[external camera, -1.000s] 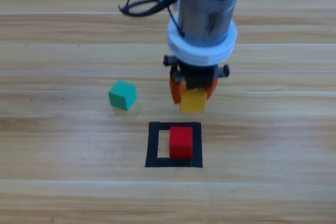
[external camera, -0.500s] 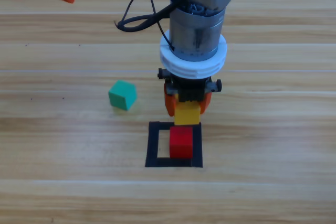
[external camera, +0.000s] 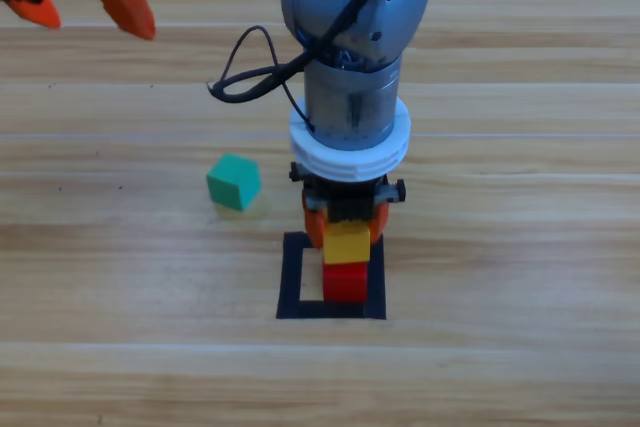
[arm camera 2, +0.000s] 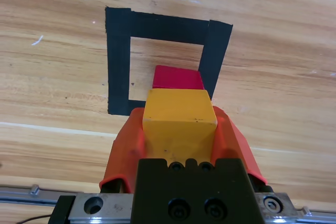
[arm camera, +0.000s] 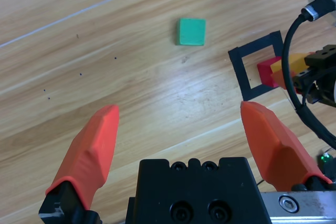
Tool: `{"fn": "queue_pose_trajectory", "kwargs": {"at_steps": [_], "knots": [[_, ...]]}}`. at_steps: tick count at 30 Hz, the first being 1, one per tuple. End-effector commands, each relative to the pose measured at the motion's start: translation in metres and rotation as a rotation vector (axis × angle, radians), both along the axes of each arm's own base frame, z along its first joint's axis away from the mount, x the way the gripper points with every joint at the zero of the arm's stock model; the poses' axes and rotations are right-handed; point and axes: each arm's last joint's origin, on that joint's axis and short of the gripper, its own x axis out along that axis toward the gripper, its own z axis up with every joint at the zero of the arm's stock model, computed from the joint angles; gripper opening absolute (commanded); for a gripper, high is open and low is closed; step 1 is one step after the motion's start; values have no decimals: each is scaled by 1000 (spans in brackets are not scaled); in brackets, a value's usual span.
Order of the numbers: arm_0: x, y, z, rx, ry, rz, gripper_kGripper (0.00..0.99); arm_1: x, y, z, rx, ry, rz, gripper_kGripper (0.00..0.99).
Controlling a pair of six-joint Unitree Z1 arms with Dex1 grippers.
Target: Stack the blocks in the rectangular block: red at the bottom, yellow in the middle, green on top
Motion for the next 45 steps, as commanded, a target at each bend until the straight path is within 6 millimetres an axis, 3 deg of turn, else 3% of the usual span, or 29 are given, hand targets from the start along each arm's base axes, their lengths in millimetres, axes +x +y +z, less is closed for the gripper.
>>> {"fn": "queue_pose_trajectory", "kwargs": {"at_steps": [1, 44, 45], "knots": [[15, 2, -22, 14, 50, 10, 989, -7, 11, -31, -46, 56, 25, 0], [18, 0, -35, 34, 77, -3, 990, -6, 13, -48, -72, 90, 35, 0], [18, 0, -35, 34, 76, -5, 990, -6, 13, -49, -73, 90, 37, 40]]}}
